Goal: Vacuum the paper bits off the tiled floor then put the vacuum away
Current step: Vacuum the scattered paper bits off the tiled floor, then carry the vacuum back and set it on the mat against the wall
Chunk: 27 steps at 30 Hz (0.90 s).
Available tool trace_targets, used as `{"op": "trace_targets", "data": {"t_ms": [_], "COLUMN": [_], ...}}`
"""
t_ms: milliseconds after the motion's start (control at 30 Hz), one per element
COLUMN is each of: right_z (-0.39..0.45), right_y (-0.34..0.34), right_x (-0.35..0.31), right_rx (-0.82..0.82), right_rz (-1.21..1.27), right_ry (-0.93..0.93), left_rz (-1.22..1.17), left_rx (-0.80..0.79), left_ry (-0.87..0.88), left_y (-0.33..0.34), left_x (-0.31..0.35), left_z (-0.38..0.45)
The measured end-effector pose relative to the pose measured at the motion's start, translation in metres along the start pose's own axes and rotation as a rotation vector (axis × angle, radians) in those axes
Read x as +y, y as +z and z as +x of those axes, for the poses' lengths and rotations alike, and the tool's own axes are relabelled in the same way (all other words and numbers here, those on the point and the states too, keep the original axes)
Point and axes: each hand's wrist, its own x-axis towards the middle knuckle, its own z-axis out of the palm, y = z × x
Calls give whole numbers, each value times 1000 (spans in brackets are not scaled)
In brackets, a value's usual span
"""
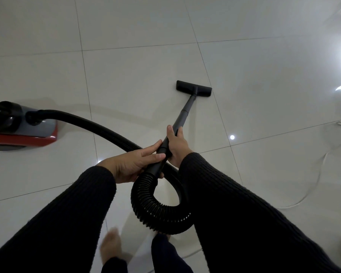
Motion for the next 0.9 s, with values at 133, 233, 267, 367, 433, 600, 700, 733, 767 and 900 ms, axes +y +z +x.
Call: {"op": "trace_targets", "data": {"t_ms": [133,233,267,367,433,600,700,733,767,900], "right_z": [-14,-26,-30,-43,-50,-69,-78,-83,-89,-113], "right_y": [18,40,49,78,97,146,168,176,184,221], "right_x": [11,22,27,46,55,66,63,61,58,49], "right_rx": [-43,-63,-82,-166,-249,-447,-505,-507,-497,-357], "right_rz": [21,45,59,80,66,7,-157,-208,-264,-401], "right_ry": [16,2,5,-26,-72,-213,-336,-377,-418,-631], "left_rz": [9,22,32,60,67,132,31,-32,-56,-11], "left_rx": [10,41,54,84,92,108,135,153,165,156], "left_ry": [3,24,34,67,97,226,257,267,269,299], "left_y": [-7,-16,-21,-43,-63,-109,-128,-136,-141,-156], "left_x": [-1,-2,-4,-13,-19,-20,-11,-6,0,25], "left_z": [-27,-55,-66,-97,-113,-160,-182,-189,-197,-225]}}
